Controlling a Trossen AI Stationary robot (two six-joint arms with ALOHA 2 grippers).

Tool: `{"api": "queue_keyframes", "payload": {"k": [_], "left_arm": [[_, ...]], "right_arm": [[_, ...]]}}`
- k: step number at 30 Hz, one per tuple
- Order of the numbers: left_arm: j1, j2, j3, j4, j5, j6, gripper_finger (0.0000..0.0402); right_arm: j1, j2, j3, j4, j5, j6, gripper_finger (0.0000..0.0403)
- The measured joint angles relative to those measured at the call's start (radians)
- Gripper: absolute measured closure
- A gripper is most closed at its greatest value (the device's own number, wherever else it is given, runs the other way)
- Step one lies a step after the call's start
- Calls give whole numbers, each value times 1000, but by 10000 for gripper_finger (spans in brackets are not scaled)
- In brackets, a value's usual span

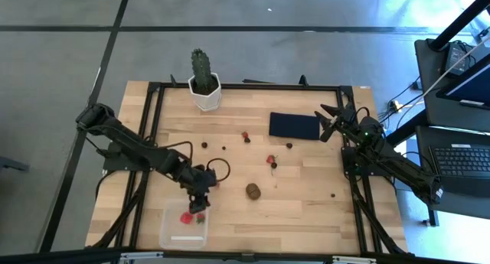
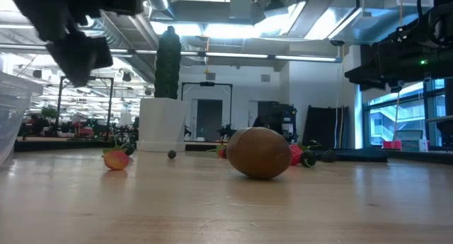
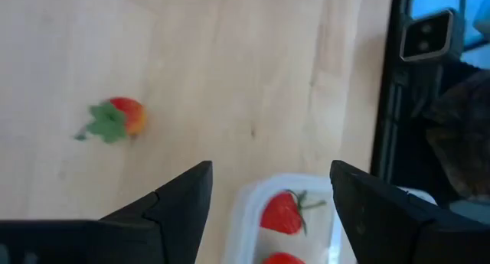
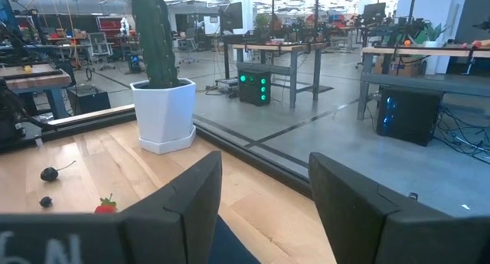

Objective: Pick and placing Produce into tupperware
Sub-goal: Put the strawberry in the transparent bin

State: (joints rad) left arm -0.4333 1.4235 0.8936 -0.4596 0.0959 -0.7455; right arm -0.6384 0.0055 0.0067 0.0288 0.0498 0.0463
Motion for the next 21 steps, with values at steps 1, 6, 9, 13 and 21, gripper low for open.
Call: {"api": "queue_keyframes", "payload": {"k": [1,6,9,13,21], "left_arm": [[12,0,0,-1,-2,11,146],[75,0,0,-3,-84,23,146],[108,0,0,-3,-103,42,146],[131,0,0,-4,-112,3,146],[147,0,-44,-7,-151,-183,146]], "right_arm": [[0,0,0,0,0,0,205],[0,0,0,0,0,-1,205],[0,0,0,0,0,-1,205],[0,0,0,0,0,-2,205],[0,0,0,0,0,-2,205]]}}
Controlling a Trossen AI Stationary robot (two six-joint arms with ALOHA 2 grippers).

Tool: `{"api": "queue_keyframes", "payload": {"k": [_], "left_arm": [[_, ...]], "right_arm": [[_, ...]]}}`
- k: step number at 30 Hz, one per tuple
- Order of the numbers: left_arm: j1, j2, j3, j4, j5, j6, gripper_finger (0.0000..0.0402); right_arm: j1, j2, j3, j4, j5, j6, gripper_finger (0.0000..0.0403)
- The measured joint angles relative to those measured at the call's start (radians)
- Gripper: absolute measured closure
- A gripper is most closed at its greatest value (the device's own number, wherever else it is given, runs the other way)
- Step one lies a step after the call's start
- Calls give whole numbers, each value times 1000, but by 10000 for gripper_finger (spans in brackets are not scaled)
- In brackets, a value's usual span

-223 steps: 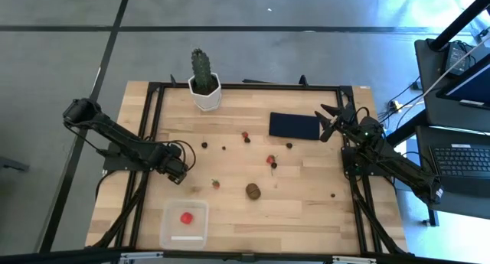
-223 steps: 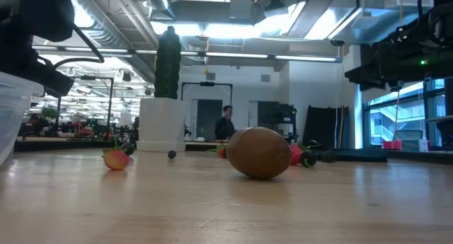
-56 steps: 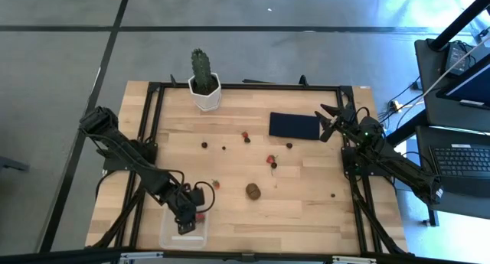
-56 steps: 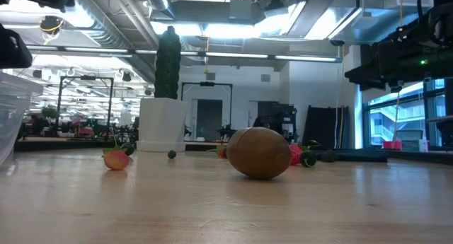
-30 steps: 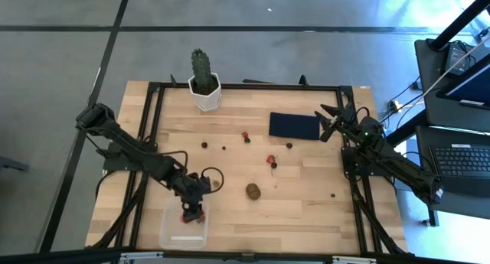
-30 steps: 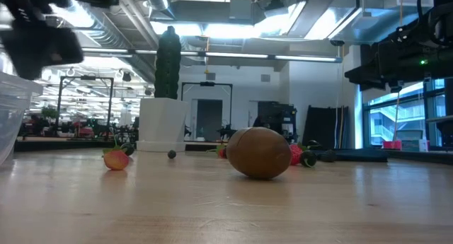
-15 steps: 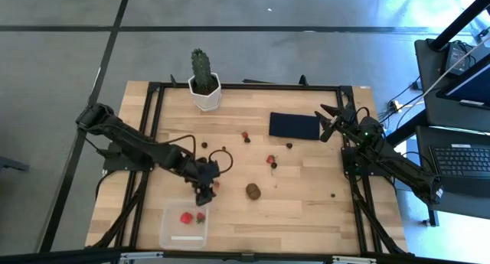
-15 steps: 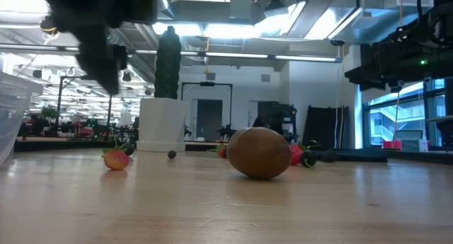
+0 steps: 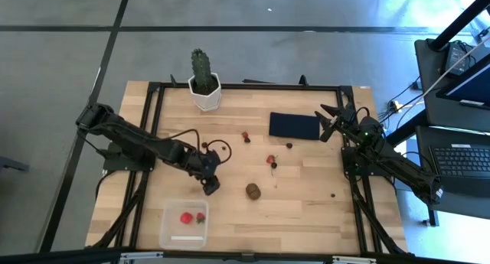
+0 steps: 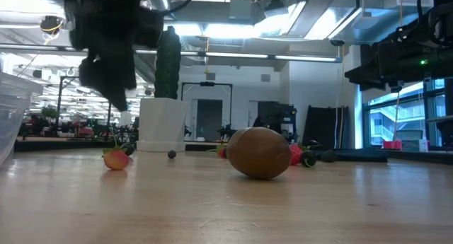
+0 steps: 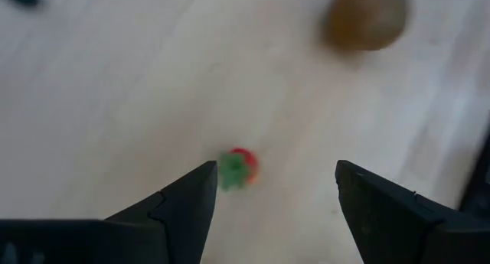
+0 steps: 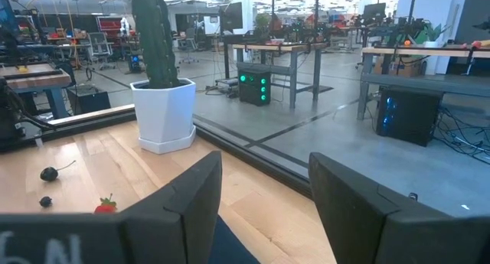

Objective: Pick and placing Produce into tupperware
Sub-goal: Put the strawberry in the transparent bin

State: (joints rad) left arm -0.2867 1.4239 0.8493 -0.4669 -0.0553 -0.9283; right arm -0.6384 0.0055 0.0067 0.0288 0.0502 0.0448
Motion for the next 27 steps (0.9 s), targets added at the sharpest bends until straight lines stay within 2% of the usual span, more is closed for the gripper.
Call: {"api": "queue_keyframes", "payload": {"k": [4,13,17,27], "left_arm": [[8,1,-43,-2,-19,-58,147],[11,1,-95,19,-22,-65,147],[0,2,-110,105,-22,-58,147],[-22,99,-112,151,-7,-65,147]], "right_arm": [[0,0,0,0,0,4,205],[0,0,0,0,0,5,205],[0,0,0,0,0,5,205],[0,0,0,2,0,4,205]]}}
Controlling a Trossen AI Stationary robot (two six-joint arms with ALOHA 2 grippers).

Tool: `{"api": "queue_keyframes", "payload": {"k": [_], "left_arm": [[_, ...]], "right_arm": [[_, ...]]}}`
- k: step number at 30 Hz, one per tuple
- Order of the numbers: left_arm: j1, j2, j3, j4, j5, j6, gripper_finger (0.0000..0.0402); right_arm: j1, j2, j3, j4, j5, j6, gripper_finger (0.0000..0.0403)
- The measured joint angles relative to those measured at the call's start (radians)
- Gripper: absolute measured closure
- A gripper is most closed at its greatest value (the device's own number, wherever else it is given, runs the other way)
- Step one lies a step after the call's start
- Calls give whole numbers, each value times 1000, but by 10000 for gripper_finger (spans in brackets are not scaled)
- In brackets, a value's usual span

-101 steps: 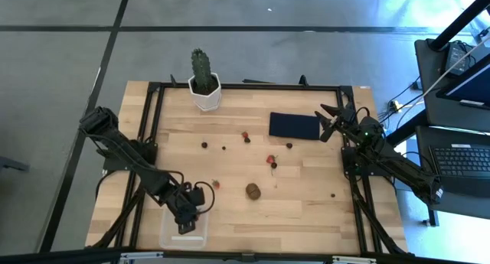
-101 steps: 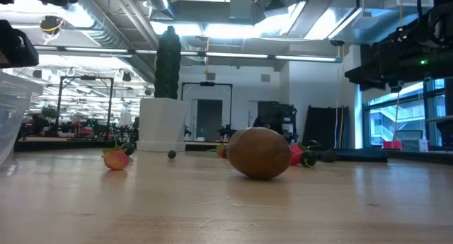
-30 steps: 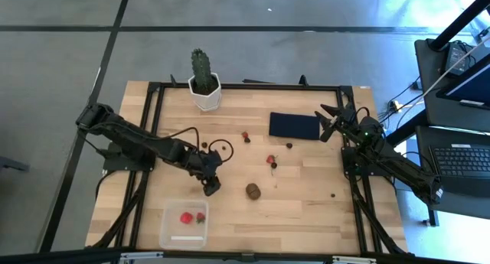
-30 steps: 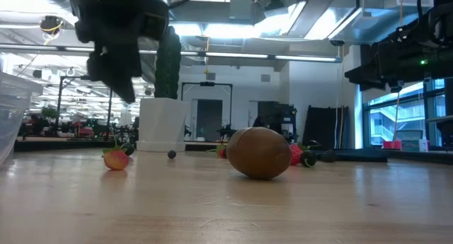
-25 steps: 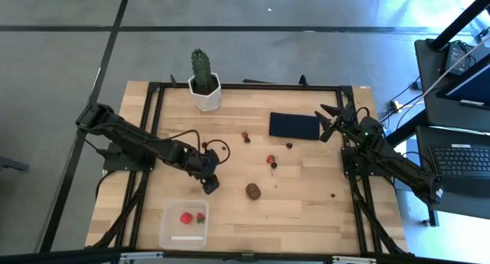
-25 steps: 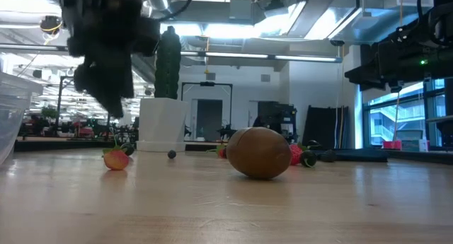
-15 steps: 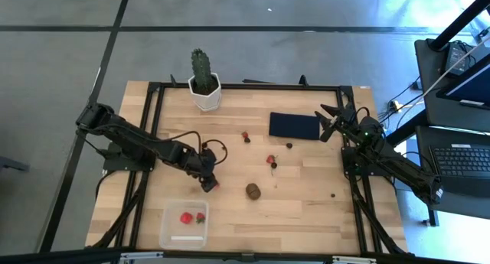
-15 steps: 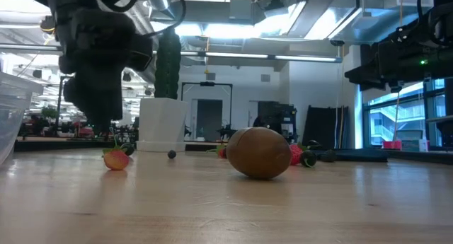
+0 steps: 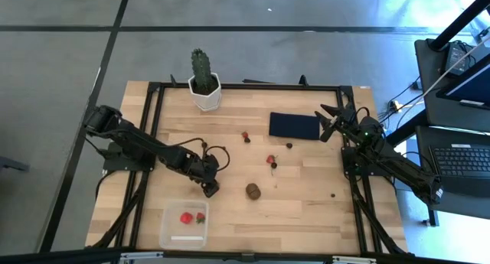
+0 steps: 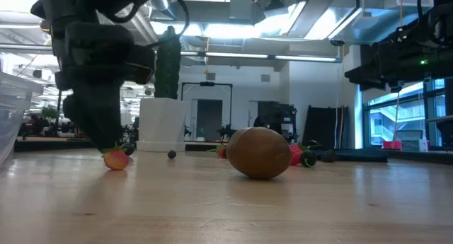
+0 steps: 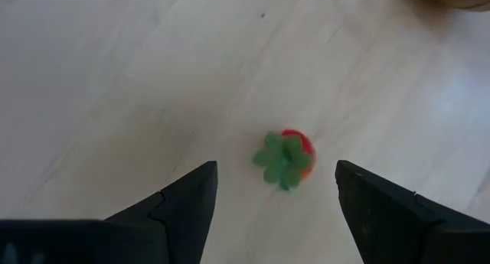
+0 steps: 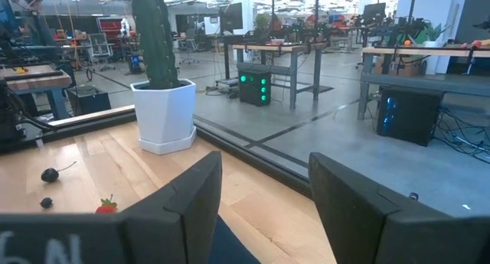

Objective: Pick and placing Produce into tupperware
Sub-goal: Put the strawberry in the transparent bin

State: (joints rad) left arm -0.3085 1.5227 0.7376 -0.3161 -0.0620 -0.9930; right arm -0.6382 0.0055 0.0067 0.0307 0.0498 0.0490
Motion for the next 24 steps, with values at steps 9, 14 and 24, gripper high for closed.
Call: {"api": "queue_keyframes", "payload": {"k": [9,14,24], "left_arm": [[2,9,0,38,3,30,147],[2,9,0,38,11,31,163],[3,9,0,38,11,32,221]], "right_arm": [[0,0,0,0,0,0,205],[0,0,0,0,0,0,205],[0,0,0,0,0,0,205]]}}
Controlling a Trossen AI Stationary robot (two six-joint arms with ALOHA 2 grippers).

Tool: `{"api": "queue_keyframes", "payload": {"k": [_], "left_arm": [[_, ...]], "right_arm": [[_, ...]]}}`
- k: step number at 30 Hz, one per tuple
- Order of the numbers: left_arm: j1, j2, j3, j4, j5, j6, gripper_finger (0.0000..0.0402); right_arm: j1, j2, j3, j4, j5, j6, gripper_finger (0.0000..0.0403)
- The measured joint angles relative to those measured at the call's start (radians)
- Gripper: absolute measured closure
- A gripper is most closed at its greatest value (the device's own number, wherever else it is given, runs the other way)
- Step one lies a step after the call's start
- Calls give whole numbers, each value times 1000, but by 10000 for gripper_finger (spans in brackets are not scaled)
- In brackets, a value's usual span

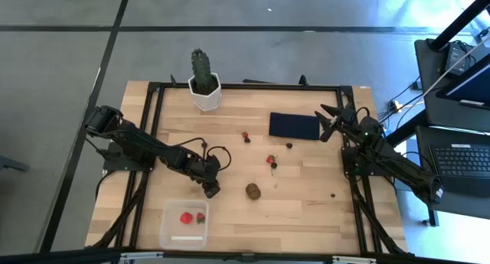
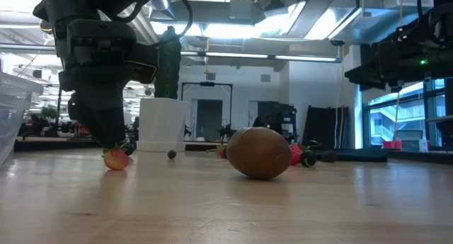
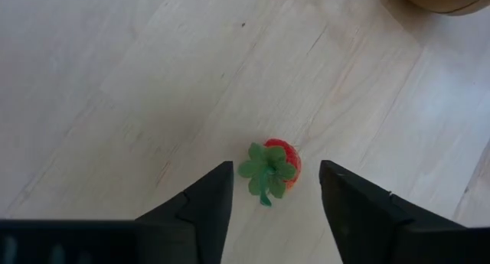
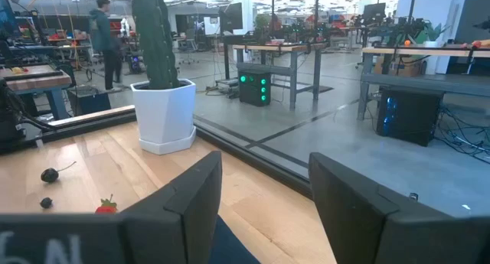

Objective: Pick and placing Produce into tupperware
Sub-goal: Put the strawberry in the transparent bin

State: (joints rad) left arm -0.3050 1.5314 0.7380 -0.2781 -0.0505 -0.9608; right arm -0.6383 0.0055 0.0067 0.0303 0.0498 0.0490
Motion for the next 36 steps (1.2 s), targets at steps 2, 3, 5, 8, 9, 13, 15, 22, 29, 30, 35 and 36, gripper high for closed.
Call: {"api": "queue_keyframes", "payload": {"k": [2,3,5,8,9,13,15,22,29,30,35,36], "left_arm": [[0,0,0,0,0,0,233],[0,0,0,0,0,1,238],[0,0,0,0,0,2,249],[1,0,0,0,0,2,266],[3,0,0,0,0,2,271],[13,0,0,0,0,3,292],[19,0,0,0,0,4,303],[23,0,0,0,26,5,337],[23,0,0,-1,42,5,359],[23,0,0,-1,42,5,363],[23,0,0,-1,42,26,384],[23,0,1,-1,42,39,389]], "right_arm": [[0,0,0,0,0,0,205],[0,0,0,0,0,0,205],[0,0,0,0,0,0,205],[0,0,0,0,0,0,205],[0,0,0,0,0,0,205],[0,0,0,0,0,0,205],[0,0,0,0,0,0,205],[0,0,0,-1,0,0,205],[0,0,0,-1,0,0,205],[0,0,0,-1,0,0,205],[0,0,0,-1,0,0,205],[0,0,0,-1,0,0,205]]}}
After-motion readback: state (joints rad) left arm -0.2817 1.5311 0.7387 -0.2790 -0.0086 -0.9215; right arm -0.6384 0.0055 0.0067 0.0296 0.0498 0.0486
